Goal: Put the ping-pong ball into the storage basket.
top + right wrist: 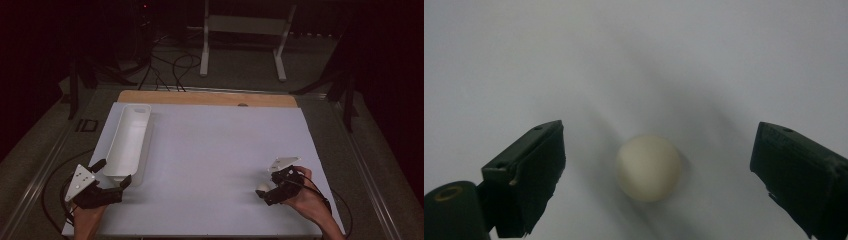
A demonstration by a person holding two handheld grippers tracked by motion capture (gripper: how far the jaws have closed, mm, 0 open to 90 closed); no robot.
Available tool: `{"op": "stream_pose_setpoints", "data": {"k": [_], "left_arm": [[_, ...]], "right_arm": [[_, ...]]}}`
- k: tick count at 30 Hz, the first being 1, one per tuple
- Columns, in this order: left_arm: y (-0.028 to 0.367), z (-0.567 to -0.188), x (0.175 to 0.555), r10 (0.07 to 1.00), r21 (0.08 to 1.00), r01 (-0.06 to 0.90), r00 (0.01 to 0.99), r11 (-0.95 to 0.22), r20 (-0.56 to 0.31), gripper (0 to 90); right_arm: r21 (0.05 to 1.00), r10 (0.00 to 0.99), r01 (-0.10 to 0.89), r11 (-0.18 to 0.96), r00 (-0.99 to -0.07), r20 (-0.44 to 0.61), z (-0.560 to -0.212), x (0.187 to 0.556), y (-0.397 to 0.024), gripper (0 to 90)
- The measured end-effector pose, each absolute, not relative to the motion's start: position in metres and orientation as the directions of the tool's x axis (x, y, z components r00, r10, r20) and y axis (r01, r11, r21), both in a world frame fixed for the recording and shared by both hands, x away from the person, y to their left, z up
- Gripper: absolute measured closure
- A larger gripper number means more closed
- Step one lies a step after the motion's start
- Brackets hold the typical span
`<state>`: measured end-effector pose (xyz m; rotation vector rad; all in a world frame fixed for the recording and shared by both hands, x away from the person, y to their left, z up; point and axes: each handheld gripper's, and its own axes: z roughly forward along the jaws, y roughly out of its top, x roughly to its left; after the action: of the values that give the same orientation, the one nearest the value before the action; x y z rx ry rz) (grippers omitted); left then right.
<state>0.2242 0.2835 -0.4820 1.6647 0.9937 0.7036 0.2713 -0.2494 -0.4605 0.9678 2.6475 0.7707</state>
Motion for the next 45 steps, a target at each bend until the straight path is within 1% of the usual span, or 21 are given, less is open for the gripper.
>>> {"op": "stream_pose_setpoints", "data": {"k": [15, 28, 31, 37, 38, 42, 43, 45], "left_arm": [[0.281, -0.484, 0.226, 0.863, 0.95, 0.276, 0.505, -0.145, -0.015, 0.0], [0.28, -0.485, 0.226, 0.862, 0.95, 0.276, 0.507, -0.146, -0.015, 0.0], [0.28, -0.485, 0.226, 0.862, 0.95, 0.276, 0.507, -0.146, -0.015, 0.0], [0.28, -0.484, 0.226, 0.863, 0.951, 0.274, 0.506, -0.143, -0.017, 0.0], [0.28, -0.484, 0.226, 0.863, 0.951, 0.274, 0.506, -0.143, -0.016, 0.0], [0.28, -0.484, 0.226, 0.863, 0.951, 0.274, 0.505, -0.143, -0.016, 0.0], [0.28, -0.484, 0.226, 0.863, 0.951, 0.274, 0.505, -0.143, -0.016, 0.0], [0.28, -0.484, 0.225, 0.863, 0.951, 0.274, 0.506, -0.144, -0.015, 0.0]], "right_arm": [[0.494, 0.621, 0.528, 0.691, -0.783, -0.033, -0.464, 0.274, -0.242, 7.3], [0.422, 0.603, 0.539, 0.728, -0.797, -0.022, -0.472, 0.276, -0.237, 8.7], [0.417, 0.603, 0.541, 0.73, -0.797, -0.021, -0.473, 0.276, -0.236, 10.5], [0.378, 0.599, 0.546, 0.748, -0.801, -0.028, -0.477, 0.278, -0.234, 15.2], [0.369, 0.594, 0.542, 0.755, -0.803, -0.035, -0.478, 0.278, -0.234, 19.5], [0.364, 0.593, 0.536, 0.761, -0.803, -0.056, -0.478, 0.279, -0.234, 25.4], [0.364, 0.593, 0.536, 0.761, -0.803, -0.056, -0.478, 0.279, -0.234, 25.4], [0.355, 0.591, 0.537, 0.765, -0.805, -0.056, -0.478, 0.279, -0.234, 29.2]]}}
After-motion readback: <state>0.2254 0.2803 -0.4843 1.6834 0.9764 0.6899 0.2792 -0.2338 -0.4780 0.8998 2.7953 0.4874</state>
